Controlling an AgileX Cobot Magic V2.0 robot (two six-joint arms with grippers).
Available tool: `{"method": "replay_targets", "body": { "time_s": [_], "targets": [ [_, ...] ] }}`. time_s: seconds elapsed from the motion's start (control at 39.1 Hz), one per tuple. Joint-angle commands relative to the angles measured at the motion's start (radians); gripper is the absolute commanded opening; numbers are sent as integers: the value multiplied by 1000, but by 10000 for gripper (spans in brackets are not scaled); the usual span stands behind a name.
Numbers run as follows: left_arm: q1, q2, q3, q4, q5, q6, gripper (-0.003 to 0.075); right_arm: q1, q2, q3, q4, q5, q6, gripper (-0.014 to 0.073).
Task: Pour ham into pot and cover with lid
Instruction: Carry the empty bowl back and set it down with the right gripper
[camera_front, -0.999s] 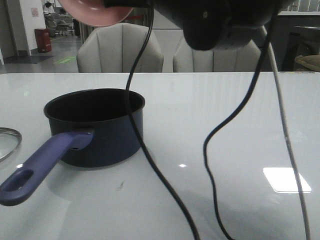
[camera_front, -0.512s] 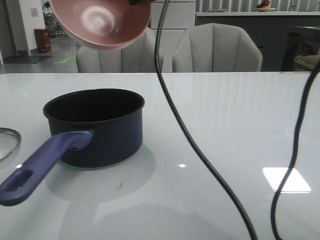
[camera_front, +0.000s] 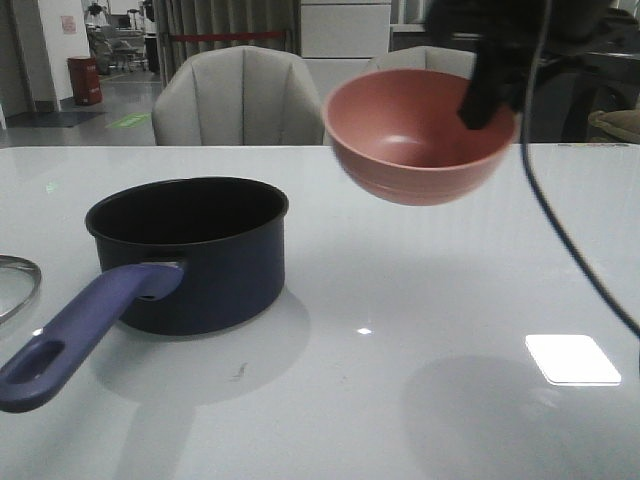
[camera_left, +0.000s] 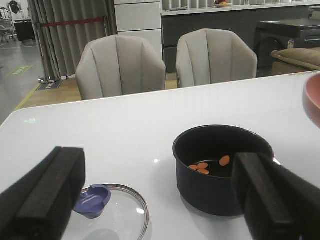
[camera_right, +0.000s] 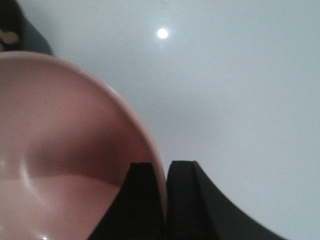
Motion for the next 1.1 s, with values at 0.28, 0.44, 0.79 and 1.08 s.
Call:
{"method": "replay_targets", "body": {
  "time_s": [0.28, 0.44, 0.79, 1.08],
  "targets": [
    [1, 10, -26, 3, -80, -9, 625, -204, 64, 3, -22, 108, 20, 123],
    [1, 10, -26, 3, -80, -9, 625, -271, 130, 13, -22, 157, 20, 123],
    [1, 10, -26, 3, -80, -9, 625, -316, 150, 13, -19, 171, 20, 216],
    [1, 10, -26, 3, -80, -9, 625, -316, 150, 13, -24, 162, 13, 442]
  ]
}}
